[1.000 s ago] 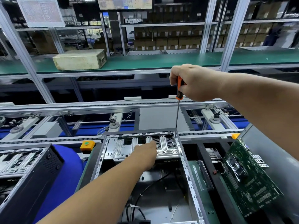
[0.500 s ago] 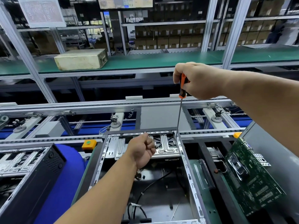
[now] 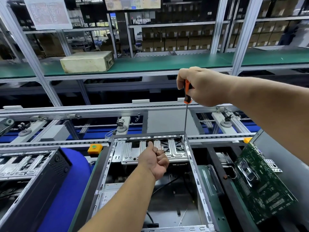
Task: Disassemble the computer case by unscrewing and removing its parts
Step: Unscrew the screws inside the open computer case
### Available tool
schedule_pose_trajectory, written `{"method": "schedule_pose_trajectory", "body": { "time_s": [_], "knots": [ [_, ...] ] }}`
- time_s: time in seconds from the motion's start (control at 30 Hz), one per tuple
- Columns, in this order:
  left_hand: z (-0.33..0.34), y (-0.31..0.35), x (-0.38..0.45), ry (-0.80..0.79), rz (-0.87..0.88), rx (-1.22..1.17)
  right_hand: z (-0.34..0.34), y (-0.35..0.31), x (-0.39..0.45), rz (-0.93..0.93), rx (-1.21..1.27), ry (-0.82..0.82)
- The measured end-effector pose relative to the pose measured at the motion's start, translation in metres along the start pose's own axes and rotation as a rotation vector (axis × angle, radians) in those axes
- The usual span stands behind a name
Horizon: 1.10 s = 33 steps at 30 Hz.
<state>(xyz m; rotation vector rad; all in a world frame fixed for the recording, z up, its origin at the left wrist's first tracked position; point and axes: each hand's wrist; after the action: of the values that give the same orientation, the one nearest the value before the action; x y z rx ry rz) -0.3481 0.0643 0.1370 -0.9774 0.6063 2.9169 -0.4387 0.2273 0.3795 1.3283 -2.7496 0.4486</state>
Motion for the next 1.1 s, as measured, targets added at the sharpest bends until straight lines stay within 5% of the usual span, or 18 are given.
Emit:
{"method": "schedule_pose_trajectory", "body": {
  "time_s": [0.23,0.4,0.57,1.1],
  "knots": [
    [0.042,0.003,0.009,0.054,0.158,0.313,0.005,-0.008,-0.006,-0.046,-0.012,0.001],
    [0.067,0.006,0.011,-0.134,0.658,1.306,0.004,-0.012,-0.007,-0.075,-0.017,0.012],
    [0.090,0.010,0.008,-0.112,0.869,1.725,0.003,-0.015,-0.008,-0.077,-0.032,0.001],
    [0.096,0.008,0.017,-0.097,0.880,1.802,0.005,-0.012,-0.004,-0.049,-0.057,-0.026]
  ]
}}
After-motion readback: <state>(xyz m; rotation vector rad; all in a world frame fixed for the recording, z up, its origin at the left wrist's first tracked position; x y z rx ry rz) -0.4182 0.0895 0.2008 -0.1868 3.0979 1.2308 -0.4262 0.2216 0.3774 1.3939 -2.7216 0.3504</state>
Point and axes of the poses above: each hand's wrist, its own x-axis towards the middle knuckle, its own z-axis out of the palm, y = z × x, and after that the axes turned 1 degree about -y, right-handed
